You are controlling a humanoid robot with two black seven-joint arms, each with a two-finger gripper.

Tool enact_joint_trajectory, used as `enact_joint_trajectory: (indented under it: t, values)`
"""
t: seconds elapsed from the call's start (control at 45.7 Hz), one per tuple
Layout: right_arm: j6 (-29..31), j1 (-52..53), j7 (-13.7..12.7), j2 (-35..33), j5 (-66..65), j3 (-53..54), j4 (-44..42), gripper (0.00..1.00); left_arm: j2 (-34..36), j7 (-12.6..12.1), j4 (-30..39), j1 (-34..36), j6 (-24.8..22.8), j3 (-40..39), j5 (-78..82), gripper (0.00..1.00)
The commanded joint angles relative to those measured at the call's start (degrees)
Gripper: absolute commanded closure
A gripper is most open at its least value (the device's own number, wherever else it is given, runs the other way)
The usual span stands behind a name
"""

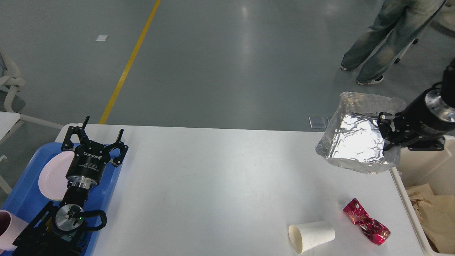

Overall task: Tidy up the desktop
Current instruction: 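Lift the foil tray and drop it into the white bin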

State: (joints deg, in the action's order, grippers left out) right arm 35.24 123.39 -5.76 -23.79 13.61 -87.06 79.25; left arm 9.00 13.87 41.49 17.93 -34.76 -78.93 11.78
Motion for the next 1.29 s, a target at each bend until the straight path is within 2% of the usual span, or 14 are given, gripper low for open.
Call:
enact_joint_trajectory:
  t: [0.0,0.087,0.153,0.394,0.481,0.678,0.765,0.875,1.028,1.268]
  values:
    - [-0.7,-7.28,-0.13,-7.92,-0.52,-1.09,-8.05,1.0,-0.04,0.02,-0.01,0.0,0.04,0.0,0.0,0.04]
    - [-1.75,-13.34,-0.13,-13.29,-0.52,-0.04,-14.38,1.0,-0.04,0.02,-0.01,-0.09,-0.04,0.0,0.0,0.04]
    - [-4.73,-18.52,-0.13,-15.66,-0.25,0.84,-18.95,1.0,-0.04,0.02,-0.01,-0.09,-0.04,0.0,0.0,0.04]
    - [-24.59,-42.42,-0.13,-20.59,-0.43,13.31,-28.0,1.0,-0.04,0.1,-0.01,-0.09,-0.04,0.0,0.0,0.04]
    - [-28.46,-54.63,-0.13,-19.45,0.09,19.02,-36.34,1.0,-0.04,0.02,-0.01,-0.09,0.04,0.0,0.0,0.04]
    - [-29.7,-76.53,-0.22,-11.29,0.1,32.74,-58.66,1.0,-0.04,0.02,0.08,0.0,-0.04,0.0,0.0,0.04]
    - [-29.96,-83.04,-0.48,-6.37,0.18,35.2,-68.07,1.0,-0.04,0.02,-0.01,0.0,-0.04,0.0,0.0,0.04]
    - [-30.23,-88.67,-2.41,-1.79,0.45,36.35,-77.04,1.0,-0.04,0.02,-0.01,0.0,0.05,0.0,0.0,0.04]
    - [-36.46,-90.78,-6.19,-0.47,0.54,37.93,-78.38,1.0,0.05,0.02,-0.01,-0.09,-0.04,0.0,0.0,0.04]
    - [-37.88,-93.69,-6.46,1.99,0.54,38.28,-78.2,1.0,-0.04,0.02,-0.01,0.0,-0.04,0.0,0.0,0.04]
